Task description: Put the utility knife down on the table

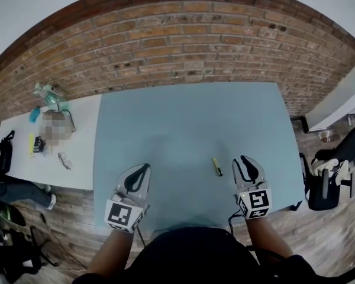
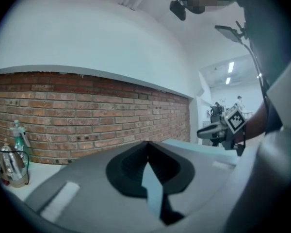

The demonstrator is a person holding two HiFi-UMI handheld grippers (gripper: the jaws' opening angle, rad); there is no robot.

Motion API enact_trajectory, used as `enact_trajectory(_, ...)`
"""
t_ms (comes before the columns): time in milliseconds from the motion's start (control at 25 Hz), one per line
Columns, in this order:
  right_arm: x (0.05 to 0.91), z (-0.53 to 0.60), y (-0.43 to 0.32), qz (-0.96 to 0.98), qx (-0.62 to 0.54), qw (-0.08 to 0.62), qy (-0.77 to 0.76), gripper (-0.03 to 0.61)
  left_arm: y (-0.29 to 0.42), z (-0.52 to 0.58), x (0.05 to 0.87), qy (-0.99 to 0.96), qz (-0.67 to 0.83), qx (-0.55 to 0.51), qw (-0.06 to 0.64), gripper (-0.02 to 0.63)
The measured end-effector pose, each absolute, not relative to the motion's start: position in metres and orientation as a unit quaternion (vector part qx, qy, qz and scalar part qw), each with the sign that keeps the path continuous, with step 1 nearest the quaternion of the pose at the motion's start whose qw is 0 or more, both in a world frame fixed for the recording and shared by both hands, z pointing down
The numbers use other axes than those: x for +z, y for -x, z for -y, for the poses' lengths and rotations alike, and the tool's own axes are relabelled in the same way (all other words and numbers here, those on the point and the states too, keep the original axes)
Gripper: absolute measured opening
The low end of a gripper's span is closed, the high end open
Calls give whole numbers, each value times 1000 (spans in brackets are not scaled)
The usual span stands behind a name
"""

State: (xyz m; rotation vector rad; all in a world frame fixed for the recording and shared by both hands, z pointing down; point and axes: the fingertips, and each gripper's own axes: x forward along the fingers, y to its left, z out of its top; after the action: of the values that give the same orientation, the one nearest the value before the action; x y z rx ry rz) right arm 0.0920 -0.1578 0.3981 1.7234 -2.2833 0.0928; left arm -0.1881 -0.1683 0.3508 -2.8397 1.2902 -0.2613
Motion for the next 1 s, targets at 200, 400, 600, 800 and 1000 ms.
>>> enact_trajectory(200,383,148,-90,791,19,113,-602,97,186,163,340,911,-404,-81,11,3)
enact_trajectory(400,371,144,-95,783,2,94,-614,18,191,163,341,910,-407,-81,11,2)
enact_trajectory(600,370,134,-108,765,36,40,-642,3,193,157,345,911,-406,-78,0,2)
enact_trajectory(800,363,133,-96,773,11,51,-633,3,195,157,344,911,-406,-74,-1,2)
enact_trajectory(1000,362,132,-90,774,11,50,-631,3,198,157,349,911,-405,-78,-7,2)
